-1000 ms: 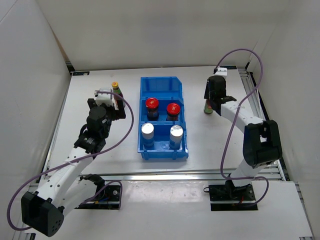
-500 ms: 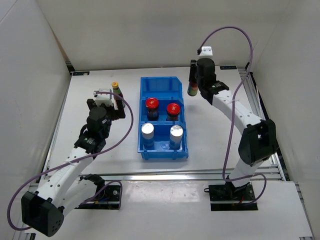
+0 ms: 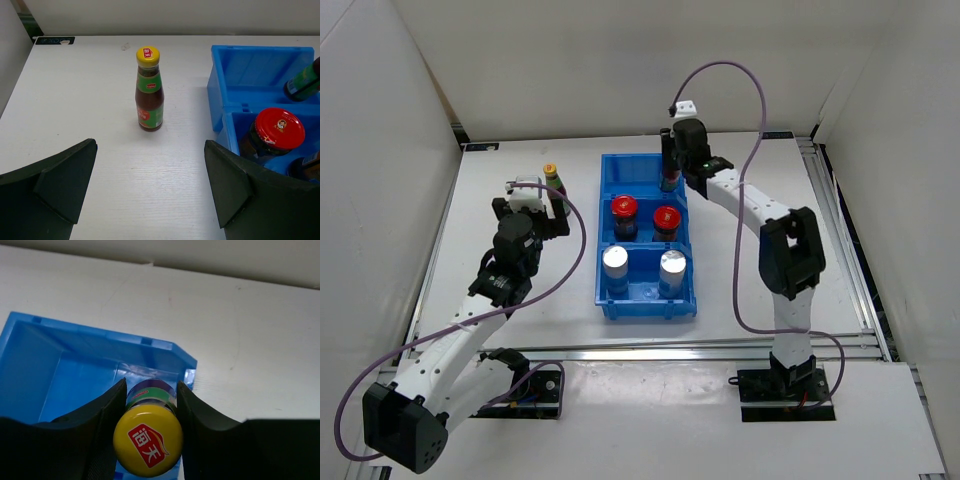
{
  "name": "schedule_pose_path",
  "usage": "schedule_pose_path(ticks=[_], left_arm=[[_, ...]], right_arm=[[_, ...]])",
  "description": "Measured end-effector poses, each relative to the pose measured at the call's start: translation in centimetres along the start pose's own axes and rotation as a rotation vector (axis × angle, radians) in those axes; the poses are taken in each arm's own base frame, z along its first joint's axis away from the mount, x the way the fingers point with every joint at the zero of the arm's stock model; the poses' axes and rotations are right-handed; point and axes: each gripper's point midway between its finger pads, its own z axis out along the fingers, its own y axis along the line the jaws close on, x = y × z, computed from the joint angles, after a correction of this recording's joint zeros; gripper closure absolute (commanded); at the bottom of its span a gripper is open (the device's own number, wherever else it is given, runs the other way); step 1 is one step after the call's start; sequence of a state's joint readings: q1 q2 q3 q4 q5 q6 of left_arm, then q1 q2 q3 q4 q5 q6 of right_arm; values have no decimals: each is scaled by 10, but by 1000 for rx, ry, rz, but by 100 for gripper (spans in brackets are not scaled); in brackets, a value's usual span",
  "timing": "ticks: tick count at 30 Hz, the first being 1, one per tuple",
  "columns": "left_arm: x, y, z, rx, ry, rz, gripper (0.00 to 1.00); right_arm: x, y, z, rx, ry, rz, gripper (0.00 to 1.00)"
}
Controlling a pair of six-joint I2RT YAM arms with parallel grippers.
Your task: Organize the condiment bottles
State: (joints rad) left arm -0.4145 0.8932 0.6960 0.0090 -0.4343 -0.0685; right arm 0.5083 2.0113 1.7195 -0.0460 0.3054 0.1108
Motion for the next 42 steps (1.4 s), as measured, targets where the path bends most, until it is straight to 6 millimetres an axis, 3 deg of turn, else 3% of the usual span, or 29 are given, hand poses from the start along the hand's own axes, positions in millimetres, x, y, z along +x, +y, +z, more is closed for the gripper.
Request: schedule_pose_path(ticks=[5,9,10,11,13,18,20,21,29,33,37,40,42], left_arm=[[0,1,0,-5,0,0,0],[-1,2,0,-11,-3,-1,0],[-1,2,0,-13,-5,-2,0],[-2,3,0,-16,-7,-3,0],[-2,3,1,-19,-10,-4,0],[-2,3,1,-22,-11,-4,0],[-2,3,1,-22,-10,-4,0],[-2,3,1,-22,-10,-4,0],[-1,4,2,-25,-9,-3,0],[3,5,4,-36,-3,0,0],[17,9,5,-56,0,3,0],[30,10,10,-69,-1,2,0],[39,11,17,-72,2,-1,0]], right_arm=[[35,13,23,-24,64,-17,100],[34,18,34,-32,50,-5,98],[34,19,35,-33,49,-4,94],[32,19,36,-33,46,-4,77],[31,20,38,-36,46,-2,68],[29,21,38,-38,47,10,18],[23,22,38,-37,31,15,10],[19,22,38,-37,24,19,0],[-24,16,20,-7,-52,40,0],[-77,5,-21,14,-157,56,0],[-135,-15,-102,32,-295,84,0],[-157,-33,-172,30,-392,110,0],[-150,-45,-214,26,-435,122,0]])
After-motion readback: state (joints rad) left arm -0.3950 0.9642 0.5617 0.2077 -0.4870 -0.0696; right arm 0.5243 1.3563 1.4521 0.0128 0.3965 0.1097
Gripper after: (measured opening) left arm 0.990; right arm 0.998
